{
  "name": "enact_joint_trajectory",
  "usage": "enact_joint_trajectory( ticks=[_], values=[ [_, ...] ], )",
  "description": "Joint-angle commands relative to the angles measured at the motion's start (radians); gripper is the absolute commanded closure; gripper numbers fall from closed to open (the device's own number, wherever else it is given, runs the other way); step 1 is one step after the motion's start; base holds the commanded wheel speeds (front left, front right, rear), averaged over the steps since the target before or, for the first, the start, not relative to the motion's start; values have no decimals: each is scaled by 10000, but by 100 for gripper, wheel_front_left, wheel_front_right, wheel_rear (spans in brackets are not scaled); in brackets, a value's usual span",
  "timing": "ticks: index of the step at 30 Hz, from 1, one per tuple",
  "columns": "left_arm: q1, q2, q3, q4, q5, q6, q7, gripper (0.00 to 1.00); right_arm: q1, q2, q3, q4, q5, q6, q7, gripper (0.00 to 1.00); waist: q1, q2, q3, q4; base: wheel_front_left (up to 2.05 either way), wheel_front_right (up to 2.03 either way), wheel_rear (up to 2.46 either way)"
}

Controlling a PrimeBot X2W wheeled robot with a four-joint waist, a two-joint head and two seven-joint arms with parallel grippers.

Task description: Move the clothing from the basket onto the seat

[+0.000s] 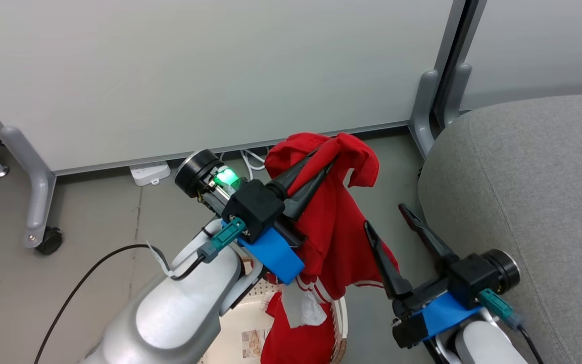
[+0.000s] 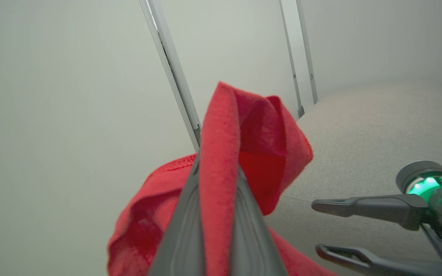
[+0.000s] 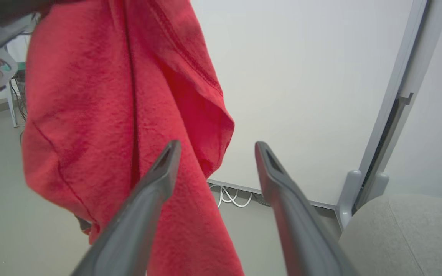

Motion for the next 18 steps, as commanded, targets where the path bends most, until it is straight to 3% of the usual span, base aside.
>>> enact_joint_trajectory(
  ticks=[1, 11, 18],
  values=[
    [-133, -10, 30, -41, 23, 43, -34, 100, -314, -122, 293, -10, 106, -7, -10, 0, -1, 0, 79, 15, 0, 0, 0],
    [-224, -203, 5, -33, 114, -9, -34, 100, -1746, -364, 1578, 740, 132, -7, -10, 0, -1, 0, 405, 163, 0, 0, 0],
    [-347, -403, -34, -71, 228, -105, -34, 100, -2829, -282, 2255, 2116, 135, -7, -10, 0, -1, 0, 627, 282, 0, 0, 0]
  ],
)
